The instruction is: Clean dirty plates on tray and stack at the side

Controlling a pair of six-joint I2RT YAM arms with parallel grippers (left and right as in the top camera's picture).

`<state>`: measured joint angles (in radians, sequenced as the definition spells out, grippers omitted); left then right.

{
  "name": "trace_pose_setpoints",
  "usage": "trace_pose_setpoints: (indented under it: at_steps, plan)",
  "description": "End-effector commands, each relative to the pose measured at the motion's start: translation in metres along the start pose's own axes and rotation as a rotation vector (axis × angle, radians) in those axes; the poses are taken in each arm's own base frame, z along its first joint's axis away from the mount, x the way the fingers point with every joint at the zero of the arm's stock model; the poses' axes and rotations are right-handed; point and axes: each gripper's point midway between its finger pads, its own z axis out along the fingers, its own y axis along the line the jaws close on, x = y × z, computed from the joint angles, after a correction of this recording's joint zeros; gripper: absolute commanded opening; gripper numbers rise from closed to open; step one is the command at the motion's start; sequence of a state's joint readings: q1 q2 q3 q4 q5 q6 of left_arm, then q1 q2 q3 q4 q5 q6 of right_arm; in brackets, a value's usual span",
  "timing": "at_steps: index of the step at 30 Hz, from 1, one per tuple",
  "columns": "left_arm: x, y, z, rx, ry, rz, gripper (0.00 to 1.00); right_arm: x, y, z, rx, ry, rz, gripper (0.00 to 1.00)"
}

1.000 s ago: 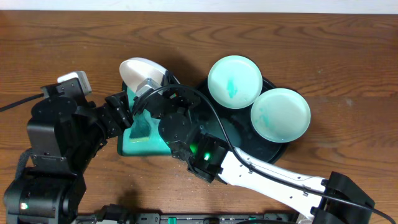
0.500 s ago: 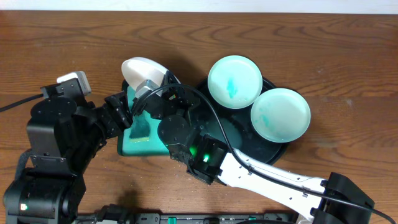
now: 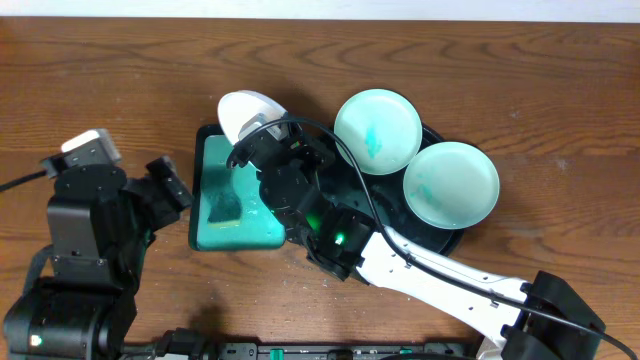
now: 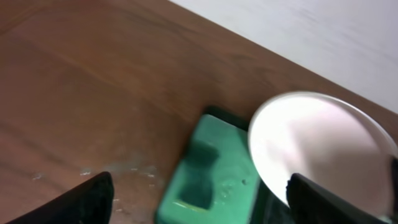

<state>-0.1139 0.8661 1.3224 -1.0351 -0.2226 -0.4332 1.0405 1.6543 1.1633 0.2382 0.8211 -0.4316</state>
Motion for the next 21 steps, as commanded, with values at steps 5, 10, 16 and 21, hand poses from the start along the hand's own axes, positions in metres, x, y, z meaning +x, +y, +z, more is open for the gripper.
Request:
trace_pose_setpoints:
  at_steps: [5,10,16,21]
  plan:
    - [-0.023,0.066,-0.016,-0.297,-0.15,-0.188,0.91,-0.016,-0.003,-0.005,-0.029,-0.046,0.089,0.01]
    - [-0.024,0.077,-0.016,-0.34,-0.152,-0.215,0.91,-0.022,-0.019,0.001,-0.036,-0.075,0.171,0.01]
    - [-0.007,0.039,-0.001,-0.132,-0.016,-0.232,0.91,0.033,-0.043,0.031,-0.152,0.118,0.666,0.01]
    - [0.002,0.02,0.015,-0.056,0.074,-0.169,0.93,0.043,-0.092,0.016,-0.456,0.169,0.885,0.01]
